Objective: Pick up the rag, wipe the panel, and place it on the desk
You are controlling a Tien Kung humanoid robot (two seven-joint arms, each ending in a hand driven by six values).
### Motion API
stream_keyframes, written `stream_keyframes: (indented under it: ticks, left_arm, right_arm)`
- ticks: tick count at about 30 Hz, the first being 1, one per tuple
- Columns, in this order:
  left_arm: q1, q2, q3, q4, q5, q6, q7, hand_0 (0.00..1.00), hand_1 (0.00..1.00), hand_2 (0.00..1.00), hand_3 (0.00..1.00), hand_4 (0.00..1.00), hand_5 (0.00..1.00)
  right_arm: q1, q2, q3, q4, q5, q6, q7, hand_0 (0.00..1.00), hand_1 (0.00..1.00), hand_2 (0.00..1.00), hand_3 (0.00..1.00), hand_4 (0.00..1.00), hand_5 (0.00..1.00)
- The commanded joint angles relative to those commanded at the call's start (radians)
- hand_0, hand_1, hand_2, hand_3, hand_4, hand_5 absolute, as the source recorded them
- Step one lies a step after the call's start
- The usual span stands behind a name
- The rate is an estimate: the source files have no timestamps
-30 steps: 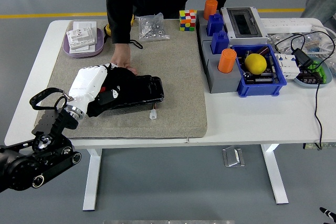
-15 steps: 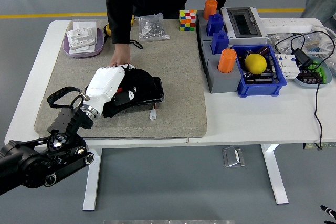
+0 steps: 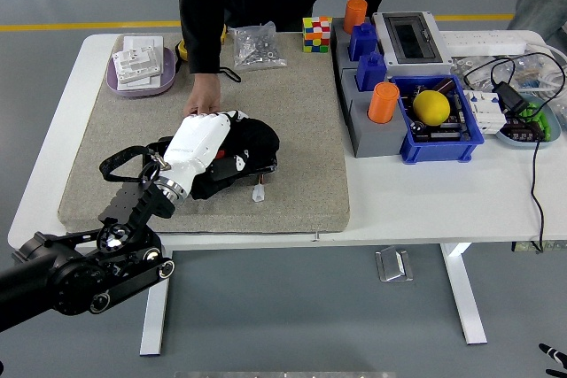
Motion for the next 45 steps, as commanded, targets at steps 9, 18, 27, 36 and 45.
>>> stream_keyframes:
  ticks: [9, 18, 27, 36, 45]
  left_arm:
    - [-0.008, -0.017, 0.007, 0.021, -0.014, 0.0, -0.003, 0.183, 0.056, 0.654, 0.715, 0.449, 0.004]
    - [-0.017, -0.038, 0.031, 0.036, -0.03, 0.0, -0.012, 0.183, 0.058, 0.655, 0.715, 0.449, 0.003]
    - [-0.02, -0.057, 0.039, 0.065, -0.058, 0.0, -0.033, 0.192, 0.077, 0.656, 0.715, 0.449, 0.008]
    - [-0.014, -0.041, 0.014, 0.062, -0.032, 0.0, -0.024, 0.191, 0.076, 0.656, 0.717, 0.451, 0.003]
    - [0.009, -0.007, -0.013, 0.069, -0.019, 0.0, -0.023, 0.19, 0.075, 0.657, 0.716, 0.45, 0.007]
  right_arm:
    - [-0.002, -0.005, -0.003, 0.002, -0.001, 0.003, -0.001, 0.773, 0.619, 0.711, 0.639, 0.998, 0.572]
    - [-0.001, -0.005, -0.009, 0.0, -0.001, 0.002, -0.001, 0.772, 0.62, 0.711, 0.639, 0.998, 0.572]
    - [-0.006, -0.001, -0.016, -0.002, 0.006, 0.002, 0.0, 0.772, 0.62, 0.711, 0.639, 0.998, 0.572]
    - [-0.011, 0.0, -0.009, -0.004, 0.005, 0.003, 0.0, 0.772, 0.62, 0.711, 0.638, 0.998, 0.572]
    - [-0.016, 0.0, 0.007, -0.005, -0.001, 0.002, 0.001, 0.772, 0.62, 0.711, 0.638, 0.998, 0.572]
